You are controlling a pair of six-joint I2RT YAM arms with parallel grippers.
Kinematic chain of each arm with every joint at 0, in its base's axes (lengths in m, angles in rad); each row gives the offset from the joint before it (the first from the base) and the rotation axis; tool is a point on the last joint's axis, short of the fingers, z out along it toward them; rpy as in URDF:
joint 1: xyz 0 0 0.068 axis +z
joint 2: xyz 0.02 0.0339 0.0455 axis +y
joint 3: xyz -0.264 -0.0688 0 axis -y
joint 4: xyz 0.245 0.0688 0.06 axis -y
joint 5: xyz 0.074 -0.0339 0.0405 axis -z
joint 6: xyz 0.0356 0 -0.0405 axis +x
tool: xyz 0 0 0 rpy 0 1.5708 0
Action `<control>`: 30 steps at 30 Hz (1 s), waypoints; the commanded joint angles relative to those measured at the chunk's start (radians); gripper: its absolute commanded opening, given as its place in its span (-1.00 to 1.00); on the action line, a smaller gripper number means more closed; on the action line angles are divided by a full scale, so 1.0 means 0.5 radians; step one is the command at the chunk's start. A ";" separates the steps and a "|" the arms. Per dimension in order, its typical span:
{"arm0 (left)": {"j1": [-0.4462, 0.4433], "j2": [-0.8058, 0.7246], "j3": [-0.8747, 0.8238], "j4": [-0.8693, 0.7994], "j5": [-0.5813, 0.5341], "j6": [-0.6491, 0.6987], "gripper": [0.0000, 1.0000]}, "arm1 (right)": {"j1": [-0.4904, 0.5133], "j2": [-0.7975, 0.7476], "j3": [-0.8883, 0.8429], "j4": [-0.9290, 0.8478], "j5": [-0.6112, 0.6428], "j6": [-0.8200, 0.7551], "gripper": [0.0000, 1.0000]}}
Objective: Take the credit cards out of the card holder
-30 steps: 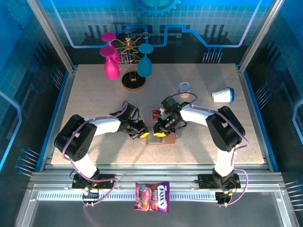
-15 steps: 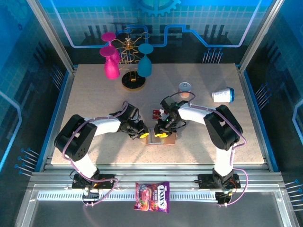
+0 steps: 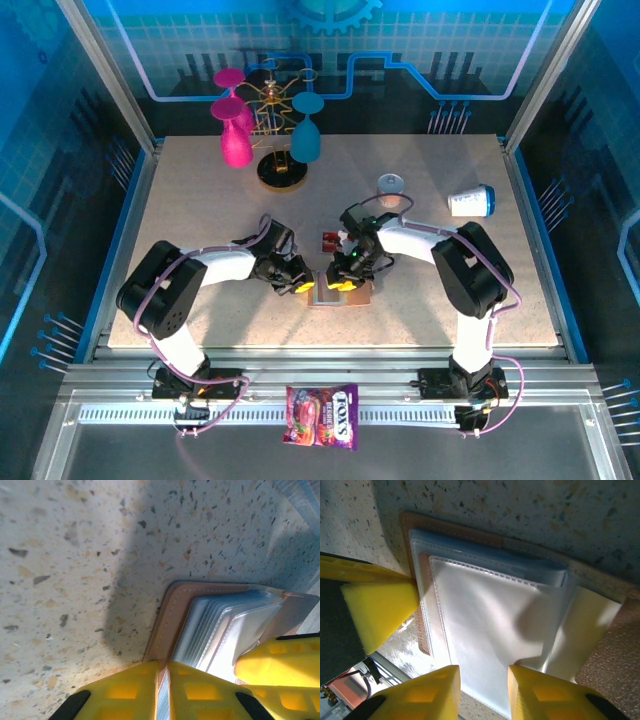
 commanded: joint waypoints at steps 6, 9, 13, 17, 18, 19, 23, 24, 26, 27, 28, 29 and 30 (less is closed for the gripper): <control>-0.011 -0.014 0.049 -0.126 0.012 0.052 -0.72 | -0.050 -0.062 -0.081 0.026 -0.025 0.000 -0.35; -0.011 -0.039 0.063 -0.124 0.015 0.033 -0.71 | -0.058 -0.068 -0.108 0.062 -0.046 0.005 -0.35; -0.011 -0.089 0.076 -0.127 0.025 -0.008 -0.66 | -0.071 -0.084 -0.133 0.105 -0.076 0.015 -0.35; -0.020 -0.151 0.092 -0.118 0.026 -0.056 -0.62 | -0.085 -0.102 -0.161 0.165 -0.118 0.025 -0.35; -0.024 -0.159 0.097 -0.109 0.026 -0.071 -0.63 | -0.088 -0.106 -0.175 0.185 -0.132 0.032 -0.35; -0.033 -0.161 0.107 -0.098 0.031 -0.087 -0.63 | -0.093 -0.108 -0.191 0.214 -0.148 0.038 -0.35; -0.091 -0.121 0.170 -0.085 0.048 -0.122 -0.63 | -0.104 -0.115 -0.231 0.273 -0.182 0.053 -0.35; -0.106 -0.106 0.182 -0.091 0.049 -0.127 -0.63 | -0.107 -0.114 -0.241 0.285 -0.187 0.054 -0.35; -0.136 -0.071 0.204 -0.094 0.043 -0.137 -0.61 | -0.115 -0.118 -0.261 0.309 -0.198 0.062 -0.36; -0.146 -0.057 0.210 -0.090 0.042 -0.140 -0.60 | -0.116 -0.122 -0.269 0.322 -0.204 0.066 -0.36; -0.155 -0.046 0.211 -0.082 0.041 -0.151 -0.57 | -0.121 -0.124 -0.277 0.330 -0.209 0.069 -0.36; -0.161 -0.035 0.212 -0.064 0.049 -0.163 -0.54 | -0.126 -0.126 -0.284 0.338 -0.217 0.069 -0.36; -0.164 -0.025 0.211 -0.048 0.060 -0.174 -0.51 | -0.128 -0.131 -0.290 0.344 -0.223 0.072 -0.36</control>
